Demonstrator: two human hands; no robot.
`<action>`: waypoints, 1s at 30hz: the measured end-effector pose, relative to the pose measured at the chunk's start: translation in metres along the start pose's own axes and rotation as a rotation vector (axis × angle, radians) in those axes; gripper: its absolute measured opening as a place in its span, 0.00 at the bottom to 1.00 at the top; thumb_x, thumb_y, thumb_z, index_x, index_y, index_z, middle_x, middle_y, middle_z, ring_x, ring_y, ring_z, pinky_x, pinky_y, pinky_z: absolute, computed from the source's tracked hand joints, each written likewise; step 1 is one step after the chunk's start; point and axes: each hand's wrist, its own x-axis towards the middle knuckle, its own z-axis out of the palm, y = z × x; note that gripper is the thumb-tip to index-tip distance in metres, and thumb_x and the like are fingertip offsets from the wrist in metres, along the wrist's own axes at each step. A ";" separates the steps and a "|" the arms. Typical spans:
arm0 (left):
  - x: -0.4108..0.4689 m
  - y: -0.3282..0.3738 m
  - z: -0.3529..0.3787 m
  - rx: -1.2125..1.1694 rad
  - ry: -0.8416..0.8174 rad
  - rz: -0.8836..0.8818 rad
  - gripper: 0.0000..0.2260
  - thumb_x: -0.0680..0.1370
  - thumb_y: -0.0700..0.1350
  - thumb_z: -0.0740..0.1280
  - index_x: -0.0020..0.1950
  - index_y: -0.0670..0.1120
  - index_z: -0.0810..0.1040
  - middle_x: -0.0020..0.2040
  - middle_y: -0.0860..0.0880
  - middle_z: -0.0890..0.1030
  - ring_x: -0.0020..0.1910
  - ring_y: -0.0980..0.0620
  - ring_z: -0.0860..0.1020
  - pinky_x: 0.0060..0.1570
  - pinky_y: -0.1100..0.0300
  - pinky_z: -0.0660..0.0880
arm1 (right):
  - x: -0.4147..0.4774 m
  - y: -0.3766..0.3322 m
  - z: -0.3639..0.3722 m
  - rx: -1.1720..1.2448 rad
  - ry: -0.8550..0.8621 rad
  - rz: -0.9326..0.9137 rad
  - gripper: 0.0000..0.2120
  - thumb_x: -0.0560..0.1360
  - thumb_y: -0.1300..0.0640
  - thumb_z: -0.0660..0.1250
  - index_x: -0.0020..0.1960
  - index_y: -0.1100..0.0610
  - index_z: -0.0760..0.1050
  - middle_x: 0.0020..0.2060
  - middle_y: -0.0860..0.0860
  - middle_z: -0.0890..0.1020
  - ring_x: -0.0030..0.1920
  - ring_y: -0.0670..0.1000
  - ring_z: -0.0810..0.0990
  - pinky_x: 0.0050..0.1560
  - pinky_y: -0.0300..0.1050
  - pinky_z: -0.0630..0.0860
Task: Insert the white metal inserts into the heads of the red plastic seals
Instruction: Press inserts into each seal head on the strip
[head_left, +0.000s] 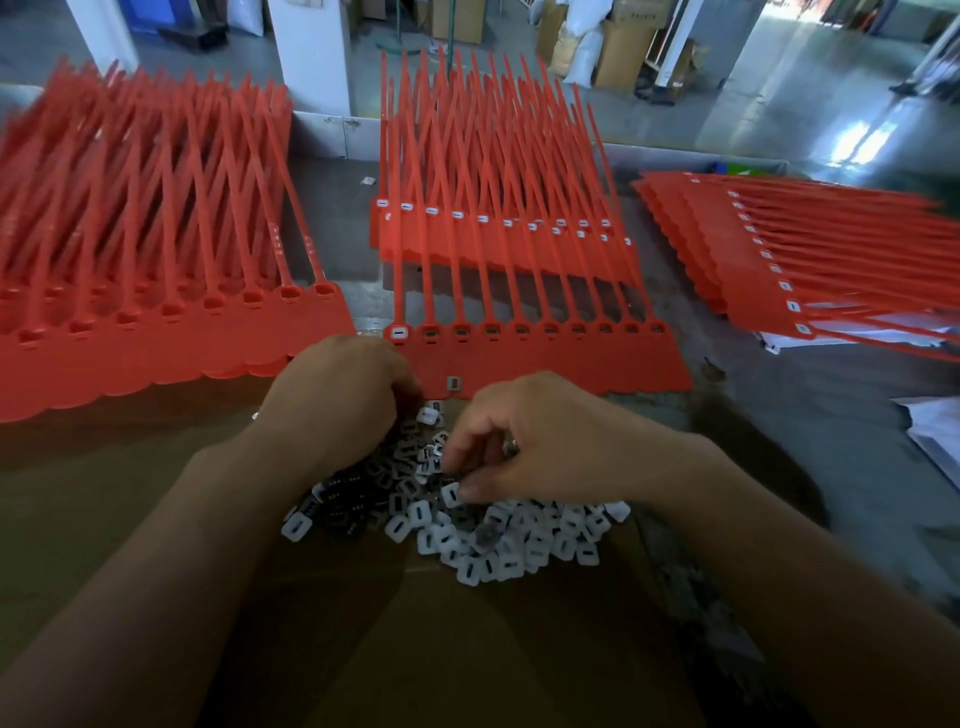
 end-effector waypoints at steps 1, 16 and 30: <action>0.000 0.000 0.000 0.000 -0.003 -0.006 0.20 0.72 0.32 0.59 0.54 0.50 0.82 0.58 0.50 0.79 0.57 0.48 0.75 0.57 0.50 0.72 | 0.000 -0.001 0.003 -0.043 -0.012 -0.002 0.10 0.70 0.55 0.72 0.51 0.53 0.80 0.37 0.38 0.74 0.37 0.33 0.73 0.40 0.23 0.69; -0.002 0.002 -0.001 0.034 -0.005 0.014 0.19 0.72 0.34 0.59 0.52 0.52 0.82 0.56 0.51 0.79 0.54 0.49 0.76 0.53 0.50 0.74 | 0.005 0.000 -0.004 0.139 0.253 0.008 0.04 0.74 0.59 0.68 0.40 0.55 0.77 0.28 0.43 0.78 0.29 0.39 0.78 0.31 0.29 0.74; -0.003 0.003 -0.001 0.041 -0.021 0.027 0.17 0.71 0.35 0.61 0.52 0.52 0.82 0.54 0.49 0.80 0.52 0.46 0.77 0.51 0.51 0.74 | 0.087 0.033 -0.022 0.096 0.497 0.202 0.06 0.72 0.62 0.69 0.48 0.56 0.82 0.46 0.50 0.83 0.45 0.45 0.78 0.49 0.38 0.73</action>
